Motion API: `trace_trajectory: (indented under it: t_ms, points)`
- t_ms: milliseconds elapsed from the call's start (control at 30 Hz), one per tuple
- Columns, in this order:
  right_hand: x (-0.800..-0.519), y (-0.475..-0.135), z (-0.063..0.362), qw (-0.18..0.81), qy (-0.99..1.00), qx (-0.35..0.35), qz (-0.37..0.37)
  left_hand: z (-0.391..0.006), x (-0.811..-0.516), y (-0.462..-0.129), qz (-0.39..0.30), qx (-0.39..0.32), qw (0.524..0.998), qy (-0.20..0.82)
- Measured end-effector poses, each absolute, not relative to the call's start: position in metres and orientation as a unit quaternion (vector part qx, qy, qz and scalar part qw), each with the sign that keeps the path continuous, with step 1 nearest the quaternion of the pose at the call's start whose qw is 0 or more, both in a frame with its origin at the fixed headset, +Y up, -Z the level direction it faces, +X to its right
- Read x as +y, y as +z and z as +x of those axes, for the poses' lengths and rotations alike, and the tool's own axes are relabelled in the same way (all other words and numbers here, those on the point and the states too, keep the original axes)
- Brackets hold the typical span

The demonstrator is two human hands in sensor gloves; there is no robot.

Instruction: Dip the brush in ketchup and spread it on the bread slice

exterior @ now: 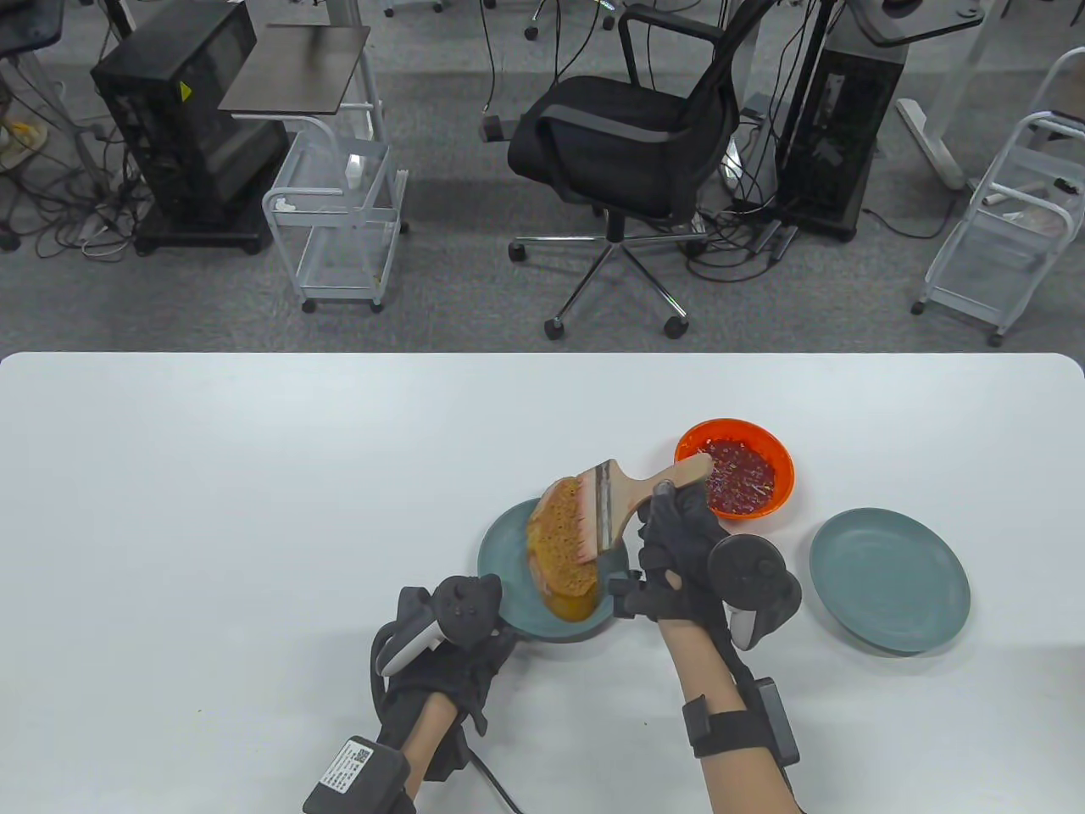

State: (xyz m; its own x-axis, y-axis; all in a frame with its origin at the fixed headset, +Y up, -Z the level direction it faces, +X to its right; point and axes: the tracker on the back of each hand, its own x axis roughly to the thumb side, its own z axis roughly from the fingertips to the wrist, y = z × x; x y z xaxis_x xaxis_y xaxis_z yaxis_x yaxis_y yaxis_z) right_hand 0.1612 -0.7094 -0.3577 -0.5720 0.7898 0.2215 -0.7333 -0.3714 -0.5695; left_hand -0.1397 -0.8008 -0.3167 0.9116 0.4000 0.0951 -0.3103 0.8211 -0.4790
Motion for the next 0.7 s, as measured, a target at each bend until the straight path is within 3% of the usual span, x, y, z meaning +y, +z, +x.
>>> trace_trajectory:
  t_ms: [233, 500, 700]
  points:
    - [-0.725, -0.361, 0.136, 0.545, 0.801, -0.241, -0.059, -0.140, -0.801, -0.317, -0.237, -0.097, 0.948, 0.191]
    - [-0.711, -0.359, 0.166, 0.477, 0.815, -0.321, -0.069, -0.140, -0.801, -0.317, -0.239, -0.097, 0.948, 0.188]
    - [-0.726, -0.363, 0.142, 0.589, 0.772, -0.228, -0.070, -0.140, -0.801, -0.317, -0.239, -0.097, 0.948, 0.188]
